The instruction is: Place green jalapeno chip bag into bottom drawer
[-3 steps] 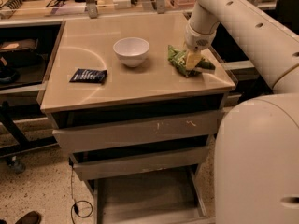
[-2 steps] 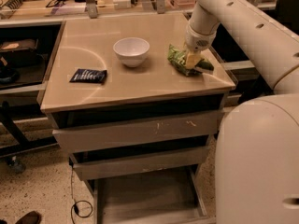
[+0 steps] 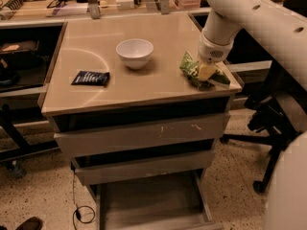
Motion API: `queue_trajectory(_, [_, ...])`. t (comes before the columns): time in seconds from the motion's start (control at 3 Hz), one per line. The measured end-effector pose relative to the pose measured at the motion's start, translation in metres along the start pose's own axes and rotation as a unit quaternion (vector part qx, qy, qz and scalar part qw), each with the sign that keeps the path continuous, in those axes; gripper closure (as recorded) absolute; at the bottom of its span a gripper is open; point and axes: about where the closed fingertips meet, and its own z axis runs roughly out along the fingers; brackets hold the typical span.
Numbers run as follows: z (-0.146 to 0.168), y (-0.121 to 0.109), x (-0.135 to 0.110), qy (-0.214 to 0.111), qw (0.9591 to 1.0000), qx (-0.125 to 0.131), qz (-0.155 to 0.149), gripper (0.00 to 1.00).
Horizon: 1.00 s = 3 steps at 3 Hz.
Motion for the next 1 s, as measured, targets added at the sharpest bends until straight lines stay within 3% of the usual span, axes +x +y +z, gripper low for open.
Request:
queue_trajectory(0.67, [-0.034, 0.093, -0.002, 0.008, 0.9991, -0.030, 0.028, 1.00])
queue_trajectory(1.0, [-0.034, 0.093, -0.002, 0.008, 0.9991, -0.030, 0.028, 1.00])
